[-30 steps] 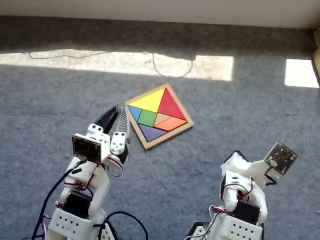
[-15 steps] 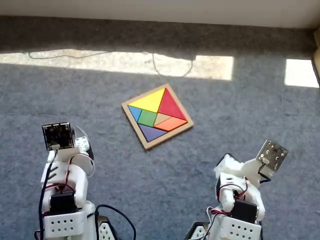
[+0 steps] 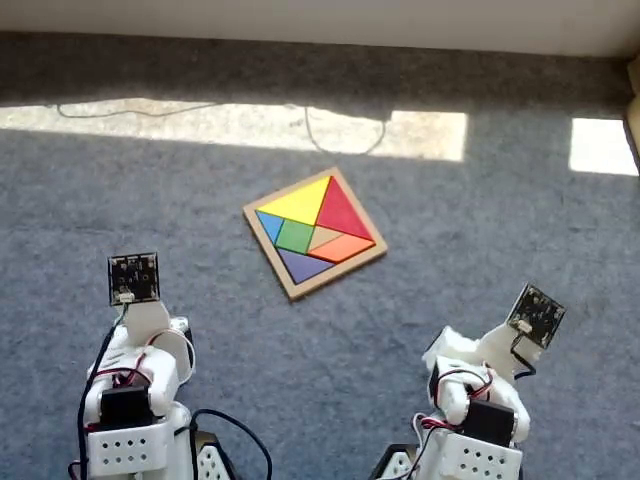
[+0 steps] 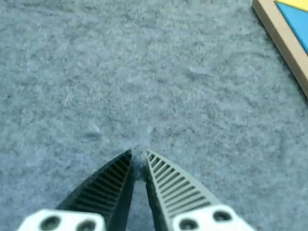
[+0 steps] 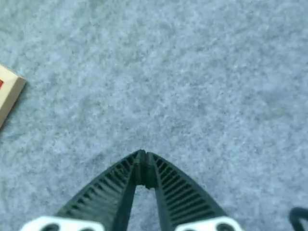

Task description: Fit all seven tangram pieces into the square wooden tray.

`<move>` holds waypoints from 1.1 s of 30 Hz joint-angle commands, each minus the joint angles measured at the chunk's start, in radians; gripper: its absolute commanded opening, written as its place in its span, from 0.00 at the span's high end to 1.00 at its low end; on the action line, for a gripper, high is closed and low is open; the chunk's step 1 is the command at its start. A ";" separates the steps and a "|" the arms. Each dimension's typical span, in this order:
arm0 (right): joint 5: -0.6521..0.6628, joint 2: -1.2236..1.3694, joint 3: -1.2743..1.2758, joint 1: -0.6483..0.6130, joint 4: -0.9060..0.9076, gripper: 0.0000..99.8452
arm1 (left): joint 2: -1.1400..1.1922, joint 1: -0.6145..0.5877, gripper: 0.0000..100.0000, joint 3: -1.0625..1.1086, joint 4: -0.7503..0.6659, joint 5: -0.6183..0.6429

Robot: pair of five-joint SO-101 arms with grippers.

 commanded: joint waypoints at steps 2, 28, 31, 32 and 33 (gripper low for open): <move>0.011 -0.012 0.114 -0.005 0.013 0.99 | -0.041 -0.021 0.99 0.021 0.087 -0.006; 0.011 -0.012 0.114 -0.005 0.013 0.99 | -0.041 -0.018 0.99 0.021 0.147 -0.005; 0.011 -0.012 0.114 -0.005 0.013 0.99 | -0.041 -0.018 0.99 0.021 0.147 -0.005; 0.011 -0.012 0.114 -0.005 0.013 0.99 | -0.041 -0.018 0.99 0.021 0.147 -0.005; 0.011 -0.012 0.114 -0.005 0.013 0.99 | -0.041 -0.018 0.99 0.021 0.147 -0.005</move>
